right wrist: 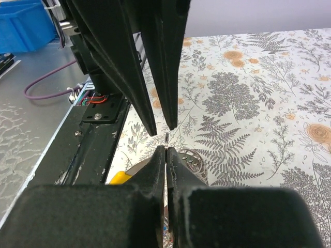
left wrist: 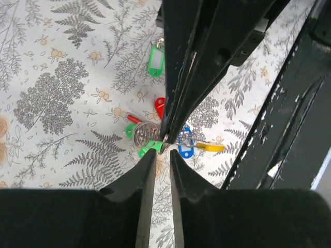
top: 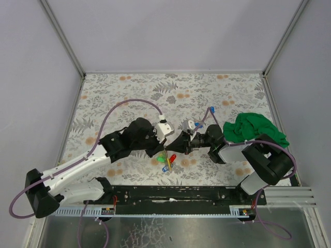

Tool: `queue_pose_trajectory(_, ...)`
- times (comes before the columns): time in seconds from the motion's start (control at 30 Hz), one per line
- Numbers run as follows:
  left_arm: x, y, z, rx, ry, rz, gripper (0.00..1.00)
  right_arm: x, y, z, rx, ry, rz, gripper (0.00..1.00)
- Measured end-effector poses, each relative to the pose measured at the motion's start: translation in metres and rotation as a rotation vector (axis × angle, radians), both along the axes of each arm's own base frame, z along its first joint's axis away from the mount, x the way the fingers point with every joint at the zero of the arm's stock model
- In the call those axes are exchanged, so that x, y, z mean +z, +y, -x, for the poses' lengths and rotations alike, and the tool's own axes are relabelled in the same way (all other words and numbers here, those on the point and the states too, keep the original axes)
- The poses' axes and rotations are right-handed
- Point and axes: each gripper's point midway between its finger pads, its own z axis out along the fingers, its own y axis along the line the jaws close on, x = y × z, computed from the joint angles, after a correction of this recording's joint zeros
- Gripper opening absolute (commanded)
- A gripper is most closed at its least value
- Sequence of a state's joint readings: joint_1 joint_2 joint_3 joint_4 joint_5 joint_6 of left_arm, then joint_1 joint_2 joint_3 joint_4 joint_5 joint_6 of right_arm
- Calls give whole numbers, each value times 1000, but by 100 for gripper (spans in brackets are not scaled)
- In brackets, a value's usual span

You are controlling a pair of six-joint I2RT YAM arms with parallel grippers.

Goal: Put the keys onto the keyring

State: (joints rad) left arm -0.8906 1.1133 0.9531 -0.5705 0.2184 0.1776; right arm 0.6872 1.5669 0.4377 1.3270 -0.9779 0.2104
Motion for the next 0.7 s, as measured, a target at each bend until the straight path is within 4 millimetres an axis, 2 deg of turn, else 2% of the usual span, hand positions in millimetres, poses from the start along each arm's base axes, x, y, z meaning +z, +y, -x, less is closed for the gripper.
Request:
queue_pose_trajectory(0.27,-2,6,-2,148,-102,282,20,4,-2,-5,-52,13,-35,0)
queue_pose_trajectory(0.43,5,8,-4,183,-186,458,20,10,-1,-7,-66,14,-58,0)
queue_pose_trajectory(0.7,0,7,-4,180,-260,585,20,12,-2,-7,-69,18,-66,0)
